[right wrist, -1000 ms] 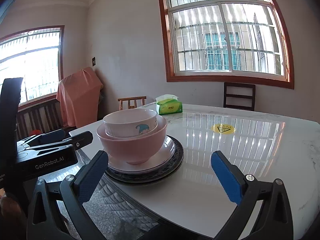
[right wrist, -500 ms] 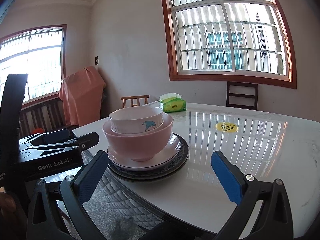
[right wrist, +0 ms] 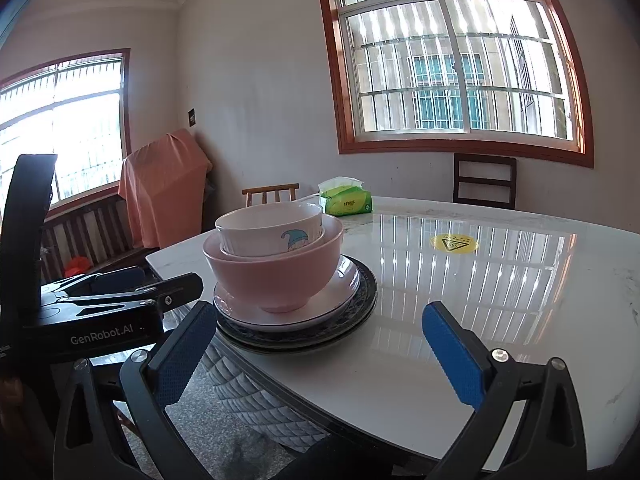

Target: Organize plates and bowls

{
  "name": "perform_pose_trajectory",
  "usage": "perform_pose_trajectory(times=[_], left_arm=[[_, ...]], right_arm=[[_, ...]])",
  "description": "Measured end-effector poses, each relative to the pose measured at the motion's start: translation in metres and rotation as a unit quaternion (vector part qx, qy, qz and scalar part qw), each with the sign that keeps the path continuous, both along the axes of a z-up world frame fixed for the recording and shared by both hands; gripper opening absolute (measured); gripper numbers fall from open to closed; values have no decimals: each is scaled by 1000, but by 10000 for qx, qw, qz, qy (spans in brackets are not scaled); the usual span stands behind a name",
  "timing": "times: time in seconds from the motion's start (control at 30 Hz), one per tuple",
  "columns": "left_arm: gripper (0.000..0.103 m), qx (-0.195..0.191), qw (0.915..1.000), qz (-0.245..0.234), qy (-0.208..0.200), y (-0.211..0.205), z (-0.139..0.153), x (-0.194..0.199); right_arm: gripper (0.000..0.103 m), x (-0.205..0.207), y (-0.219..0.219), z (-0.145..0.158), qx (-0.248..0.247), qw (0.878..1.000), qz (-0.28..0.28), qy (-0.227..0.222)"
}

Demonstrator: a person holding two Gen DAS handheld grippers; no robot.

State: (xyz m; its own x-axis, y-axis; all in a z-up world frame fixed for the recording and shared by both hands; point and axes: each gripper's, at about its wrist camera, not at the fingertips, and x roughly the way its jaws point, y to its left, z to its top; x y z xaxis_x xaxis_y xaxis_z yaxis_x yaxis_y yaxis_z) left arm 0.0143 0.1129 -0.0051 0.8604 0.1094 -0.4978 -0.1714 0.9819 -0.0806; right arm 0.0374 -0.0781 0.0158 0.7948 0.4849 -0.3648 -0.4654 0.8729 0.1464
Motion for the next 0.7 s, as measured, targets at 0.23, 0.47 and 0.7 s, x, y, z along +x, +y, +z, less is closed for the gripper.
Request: perform_pose_trajectory(times=[0.23,0.47,0.7], left_arm=[[90,-21,9995,237,212,0,-11,2],[90,172,9983,464,297,-3,-20,4],[90,124,9980,396,485,-9,-21,6]], right_arm=[[102,10,-19,-2,32,9996,-232,177],[102,68,-90,-13,-510,9846,-1096,1265],[102,140,-203,-54,-1160,9298,-2183,2728]])
